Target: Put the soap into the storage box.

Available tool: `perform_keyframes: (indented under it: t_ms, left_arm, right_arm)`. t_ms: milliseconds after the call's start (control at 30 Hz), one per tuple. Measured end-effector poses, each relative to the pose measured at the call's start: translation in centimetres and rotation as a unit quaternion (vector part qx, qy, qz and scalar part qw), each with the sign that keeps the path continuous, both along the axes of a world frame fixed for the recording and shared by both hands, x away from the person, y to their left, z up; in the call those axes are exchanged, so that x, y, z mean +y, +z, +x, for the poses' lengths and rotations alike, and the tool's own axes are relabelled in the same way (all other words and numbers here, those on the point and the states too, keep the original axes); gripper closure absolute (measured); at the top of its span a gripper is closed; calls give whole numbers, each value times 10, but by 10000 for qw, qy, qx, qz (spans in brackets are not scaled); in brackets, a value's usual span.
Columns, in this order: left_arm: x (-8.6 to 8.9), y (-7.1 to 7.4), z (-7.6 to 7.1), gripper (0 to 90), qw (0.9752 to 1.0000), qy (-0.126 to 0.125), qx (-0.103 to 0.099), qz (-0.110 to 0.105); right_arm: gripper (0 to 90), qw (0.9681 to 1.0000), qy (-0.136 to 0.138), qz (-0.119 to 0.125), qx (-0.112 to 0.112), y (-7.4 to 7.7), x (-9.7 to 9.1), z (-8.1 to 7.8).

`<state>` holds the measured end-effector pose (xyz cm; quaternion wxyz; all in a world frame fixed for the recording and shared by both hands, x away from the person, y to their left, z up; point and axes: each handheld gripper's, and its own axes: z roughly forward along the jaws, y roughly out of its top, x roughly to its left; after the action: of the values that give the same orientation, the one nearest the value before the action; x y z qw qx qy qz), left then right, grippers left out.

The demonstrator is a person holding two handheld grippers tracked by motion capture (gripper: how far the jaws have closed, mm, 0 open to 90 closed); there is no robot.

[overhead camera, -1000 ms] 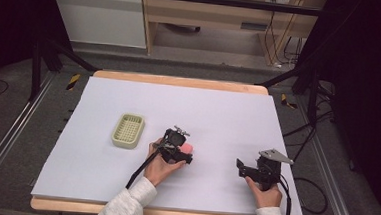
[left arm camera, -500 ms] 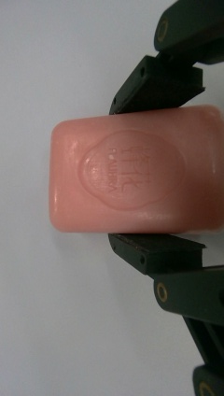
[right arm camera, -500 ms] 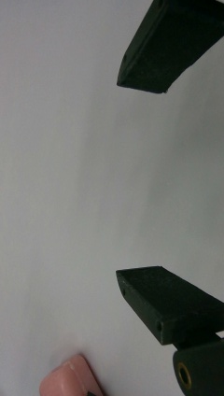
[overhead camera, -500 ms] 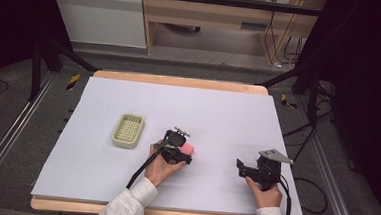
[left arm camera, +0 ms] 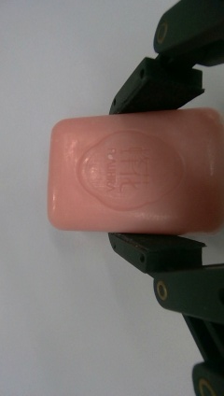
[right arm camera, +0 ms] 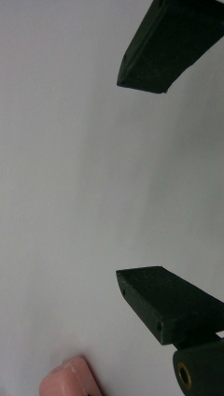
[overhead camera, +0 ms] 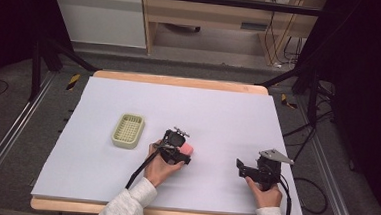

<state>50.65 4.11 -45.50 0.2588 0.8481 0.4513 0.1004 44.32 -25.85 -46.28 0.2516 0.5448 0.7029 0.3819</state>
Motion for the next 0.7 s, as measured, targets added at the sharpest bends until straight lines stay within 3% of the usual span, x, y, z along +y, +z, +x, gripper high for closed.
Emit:
perform_keyframes:
  t_ms: [267,533,700]
  left_arm:
    - [18,18,-6,371,9998,-94,-103,-115]
    - [47,43,-15,371,9988,-6,-397,-285]
    - [62,51,-17,372,9982,83,-481,-343]
  right_arm:
    - [77,10000,-6,2,-1,0,0,0]
    - [77,10000,-10,-28,-38,0,0,0]
    - [76,10000,-1,-21,-30,0,0,0]
